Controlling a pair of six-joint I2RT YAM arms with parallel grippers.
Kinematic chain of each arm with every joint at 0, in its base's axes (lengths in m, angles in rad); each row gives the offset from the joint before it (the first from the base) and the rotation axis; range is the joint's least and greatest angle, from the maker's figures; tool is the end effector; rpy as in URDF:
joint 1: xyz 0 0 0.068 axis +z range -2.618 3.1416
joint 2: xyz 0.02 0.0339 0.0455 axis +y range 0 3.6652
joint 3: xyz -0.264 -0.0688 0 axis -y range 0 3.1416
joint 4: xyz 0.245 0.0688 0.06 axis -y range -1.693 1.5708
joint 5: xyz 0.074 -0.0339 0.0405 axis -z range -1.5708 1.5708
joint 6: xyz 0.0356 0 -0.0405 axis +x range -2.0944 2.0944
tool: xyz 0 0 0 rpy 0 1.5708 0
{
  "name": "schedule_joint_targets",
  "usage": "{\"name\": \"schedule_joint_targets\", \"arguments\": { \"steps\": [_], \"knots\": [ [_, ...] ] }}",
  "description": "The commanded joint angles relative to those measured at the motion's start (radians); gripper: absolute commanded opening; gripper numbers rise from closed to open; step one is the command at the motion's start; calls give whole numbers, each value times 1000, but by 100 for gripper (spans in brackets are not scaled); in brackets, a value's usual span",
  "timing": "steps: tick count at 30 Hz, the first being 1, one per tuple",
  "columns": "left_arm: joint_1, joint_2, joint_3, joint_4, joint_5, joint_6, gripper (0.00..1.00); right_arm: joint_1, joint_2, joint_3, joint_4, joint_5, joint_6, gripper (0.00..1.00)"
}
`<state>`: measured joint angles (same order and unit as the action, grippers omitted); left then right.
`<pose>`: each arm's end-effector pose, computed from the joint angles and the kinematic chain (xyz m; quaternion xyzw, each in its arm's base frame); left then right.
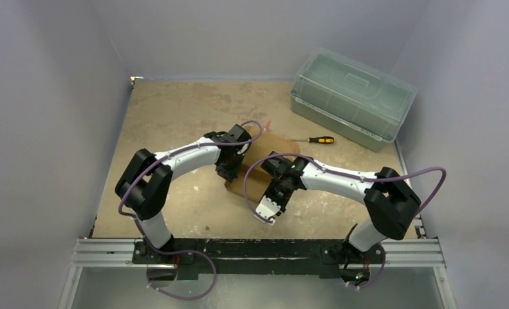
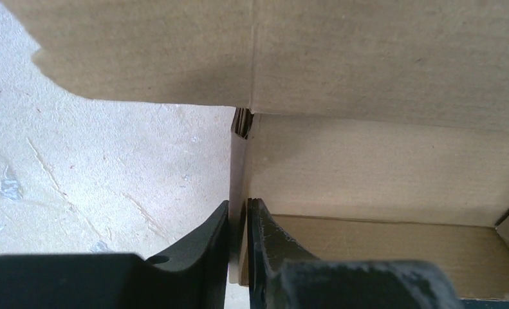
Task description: Fold the paper box
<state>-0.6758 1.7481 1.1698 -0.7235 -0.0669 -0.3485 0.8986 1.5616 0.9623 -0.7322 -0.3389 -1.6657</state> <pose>0.2618 -0.2068 0.1841 0.1569 0.9779 -0.0368 0.1331 0.1646 0.2258 0.1843 -0.9439 0.2593 0.1112 0.1718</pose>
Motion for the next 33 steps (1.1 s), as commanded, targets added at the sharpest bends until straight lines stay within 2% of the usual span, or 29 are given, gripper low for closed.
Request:
{"name": "schedule_joint_targets", "arguments": {
  "steps": [1, 8, 20, 28, 33],
  "knots": [
    [-5, -51, -11, 10, -19, -20, 16, 6, -55, 55, -42, -52, 18, 39],
    [-5, -85, -12, 23, -40, -21, 29, 6, -73, 33, -71, -35, 6, 48],
    [-4, -120, -28, 81, -42, -2, 38, 6, -43, -6, -42, 8, 21, 47],
    [-4, -71, -36, 144, -47, 4, 36, 6, -8, -12, -20, 57, 24, 39],
    [-2, -30, -43, 159, -54, -1, 25, 6, -1, -19, -17, 69, 19, 30]
  ]
}}
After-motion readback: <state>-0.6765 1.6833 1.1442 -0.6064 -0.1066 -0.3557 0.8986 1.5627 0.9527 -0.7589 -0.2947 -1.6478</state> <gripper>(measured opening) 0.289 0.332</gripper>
